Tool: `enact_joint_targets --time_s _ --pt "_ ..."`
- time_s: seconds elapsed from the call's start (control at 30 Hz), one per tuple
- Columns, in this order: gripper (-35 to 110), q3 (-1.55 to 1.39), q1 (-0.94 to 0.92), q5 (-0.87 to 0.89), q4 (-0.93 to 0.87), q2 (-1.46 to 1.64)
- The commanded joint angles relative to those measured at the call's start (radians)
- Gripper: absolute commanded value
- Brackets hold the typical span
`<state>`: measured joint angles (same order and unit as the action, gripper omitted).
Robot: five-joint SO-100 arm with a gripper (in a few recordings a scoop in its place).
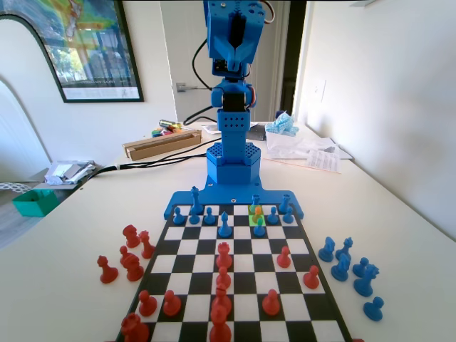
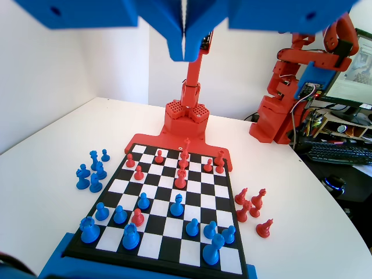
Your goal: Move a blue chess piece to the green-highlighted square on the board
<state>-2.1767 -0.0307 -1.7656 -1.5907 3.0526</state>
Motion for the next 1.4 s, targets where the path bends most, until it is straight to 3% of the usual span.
enact_joint_targets --time_s 0.0,1.37 --pt "3 -0.003 -0.005 -0.005 0.018 0.003" --pt "1 0.015 0.02 0.025 0.021 -0.005"
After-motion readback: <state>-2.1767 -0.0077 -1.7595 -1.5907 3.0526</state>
